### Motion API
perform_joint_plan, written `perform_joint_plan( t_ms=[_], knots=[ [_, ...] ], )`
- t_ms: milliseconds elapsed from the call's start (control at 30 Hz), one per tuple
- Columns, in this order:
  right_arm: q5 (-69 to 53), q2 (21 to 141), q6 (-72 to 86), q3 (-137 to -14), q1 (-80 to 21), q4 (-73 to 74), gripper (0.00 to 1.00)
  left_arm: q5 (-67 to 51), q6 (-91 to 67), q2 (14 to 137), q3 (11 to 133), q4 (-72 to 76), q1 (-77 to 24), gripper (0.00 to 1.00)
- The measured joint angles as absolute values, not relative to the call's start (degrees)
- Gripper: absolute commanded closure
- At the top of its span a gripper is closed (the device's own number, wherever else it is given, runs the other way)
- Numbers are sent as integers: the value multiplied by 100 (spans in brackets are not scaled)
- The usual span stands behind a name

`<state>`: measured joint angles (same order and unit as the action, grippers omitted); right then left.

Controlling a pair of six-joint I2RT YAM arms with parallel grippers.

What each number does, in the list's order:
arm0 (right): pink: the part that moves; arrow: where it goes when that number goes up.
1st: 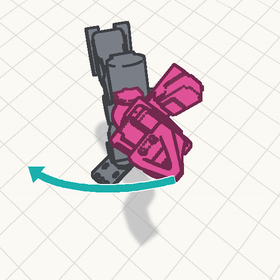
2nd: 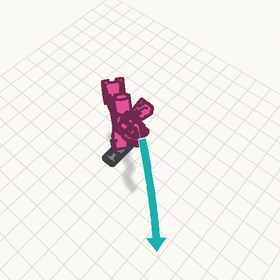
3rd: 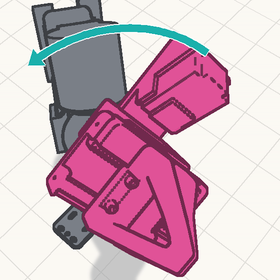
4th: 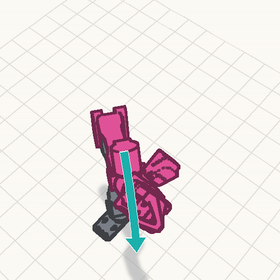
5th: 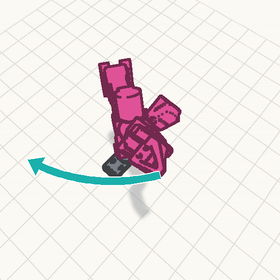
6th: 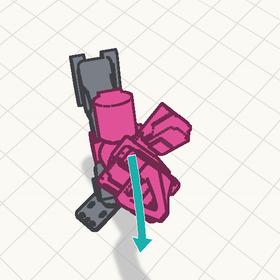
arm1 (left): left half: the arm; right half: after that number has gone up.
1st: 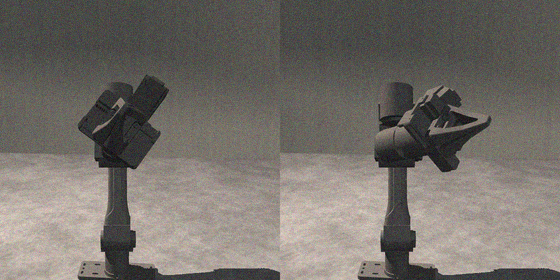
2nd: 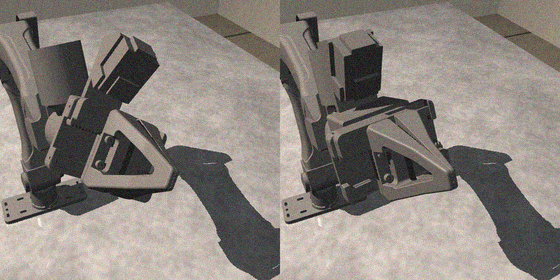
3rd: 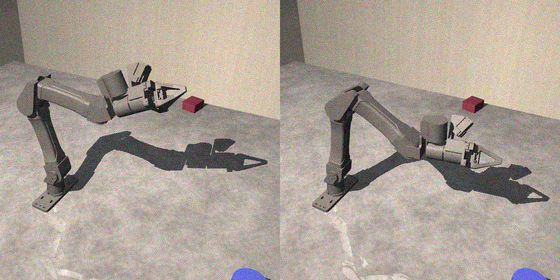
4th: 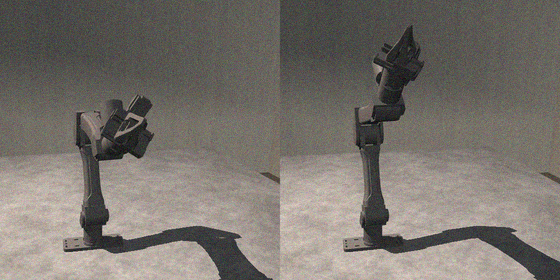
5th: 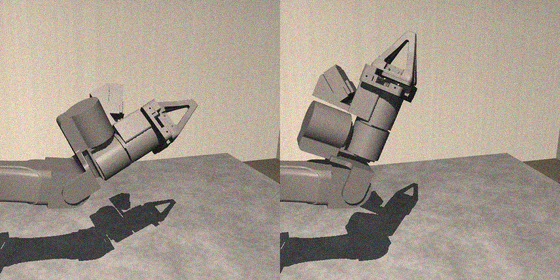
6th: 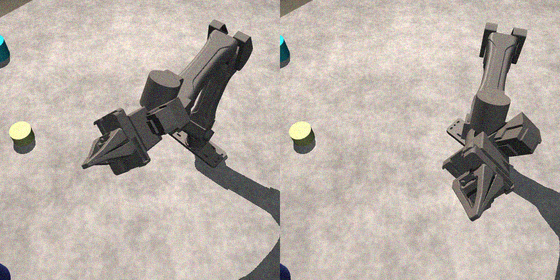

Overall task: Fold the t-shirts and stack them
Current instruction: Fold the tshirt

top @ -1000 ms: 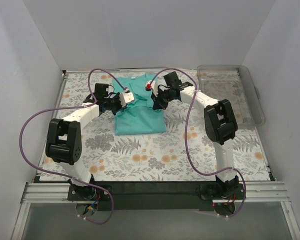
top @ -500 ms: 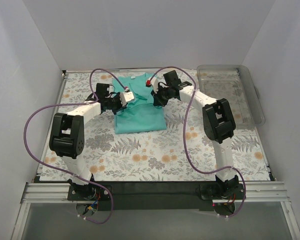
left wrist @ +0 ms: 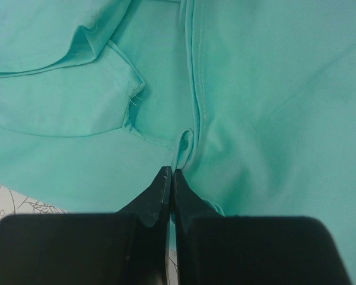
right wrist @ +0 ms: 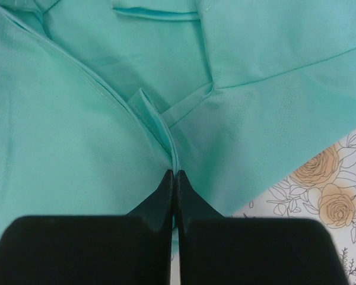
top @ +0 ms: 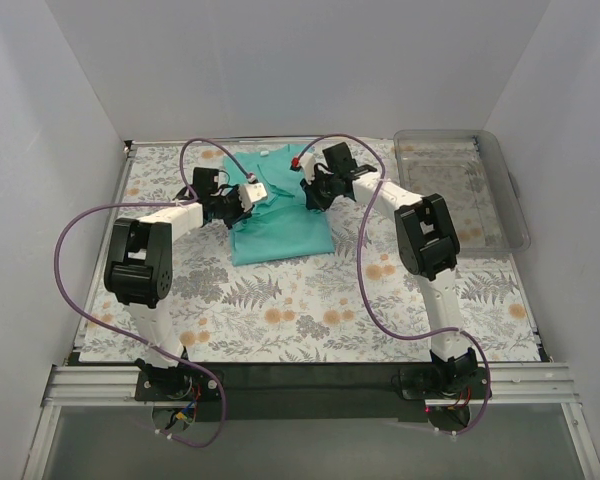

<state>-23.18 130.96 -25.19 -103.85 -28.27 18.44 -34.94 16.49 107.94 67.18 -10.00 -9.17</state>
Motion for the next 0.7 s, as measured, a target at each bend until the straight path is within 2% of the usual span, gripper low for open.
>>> perform_joint_plan(
  t_ms=[700],
  knots=[
    [-2010,13489,-2082,-11026,-2825,1431,99,-3312,1396,10908,6853,-506,-766,100]
  ],
)
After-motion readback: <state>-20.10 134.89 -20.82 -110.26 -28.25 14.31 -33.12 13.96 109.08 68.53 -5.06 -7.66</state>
